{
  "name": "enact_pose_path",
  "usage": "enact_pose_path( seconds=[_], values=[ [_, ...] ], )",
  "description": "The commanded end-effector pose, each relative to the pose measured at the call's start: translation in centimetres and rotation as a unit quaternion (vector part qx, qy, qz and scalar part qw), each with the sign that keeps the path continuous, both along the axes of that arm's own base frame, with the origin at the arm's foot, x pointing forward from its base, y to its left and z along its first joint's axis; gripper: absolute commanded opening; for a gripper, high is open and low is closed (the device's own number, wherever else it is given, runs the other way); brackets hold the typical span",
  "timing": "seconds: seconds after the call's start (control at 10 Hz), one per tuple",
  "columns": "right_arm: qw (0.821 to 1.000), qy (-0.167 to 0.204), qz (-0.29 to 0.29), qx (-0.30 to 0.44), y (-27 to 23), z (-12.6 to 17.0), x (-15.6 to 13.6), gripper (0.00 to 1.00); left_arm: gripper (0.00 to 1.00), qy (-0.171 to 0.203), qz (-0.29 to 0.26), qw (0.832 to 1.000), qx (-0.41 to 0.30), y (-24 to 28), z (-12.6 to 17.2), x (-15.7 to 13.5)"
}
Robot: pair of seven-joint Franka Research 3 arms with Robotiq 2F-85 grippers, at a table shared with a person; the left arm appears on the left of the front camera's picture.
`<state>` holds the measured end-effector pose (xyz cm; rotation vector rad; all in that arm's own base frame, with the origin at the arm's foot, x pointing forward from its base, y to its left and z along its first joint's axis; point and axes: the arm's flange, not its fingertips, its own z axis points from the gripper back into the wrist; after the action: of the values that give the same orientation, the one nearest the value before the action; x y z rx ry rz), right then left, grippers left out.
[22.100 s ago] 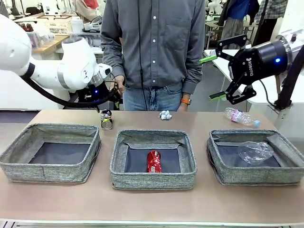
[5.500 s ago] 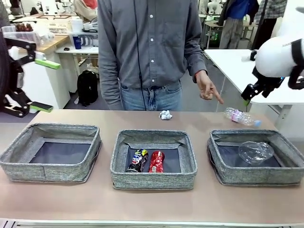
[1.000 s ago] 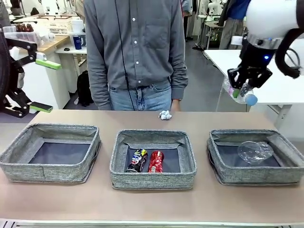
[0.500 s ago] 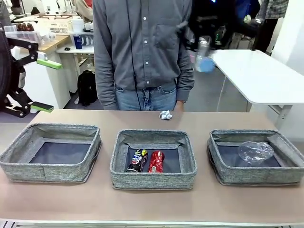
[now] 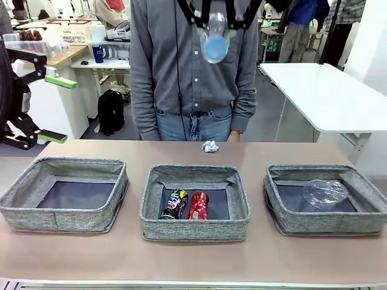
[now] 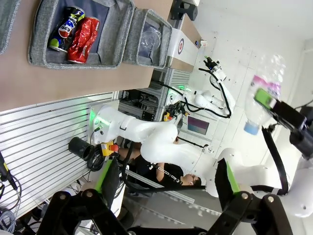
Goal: Sort the waste into the appropriate baskets.
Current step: Pick up the waste item pointed out by the person.
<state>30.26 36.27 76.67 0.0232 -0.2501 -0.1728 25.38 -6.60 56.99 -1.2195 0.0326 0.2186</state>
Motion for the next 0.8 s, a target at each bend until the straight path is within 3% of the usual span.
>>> enact_pose_path(
  seconds=[0.0, 0.7],
  values=[
    [1.0, 0.008, 0.002, 0.022, -0.4, 1.35, -1.4, 0.22, 1.0, -0.01, -0.004, 1.0, -0.011, -0.23, -0.22, -0.16],
    [1.0, -0.004, 0.005, 0.008, -0.11, 1.3, -1.03, 0.22, 1.0, -0.01, -0.004, 1.0, -0.011, -0.23, -0.22, -0.16]
  ],
)
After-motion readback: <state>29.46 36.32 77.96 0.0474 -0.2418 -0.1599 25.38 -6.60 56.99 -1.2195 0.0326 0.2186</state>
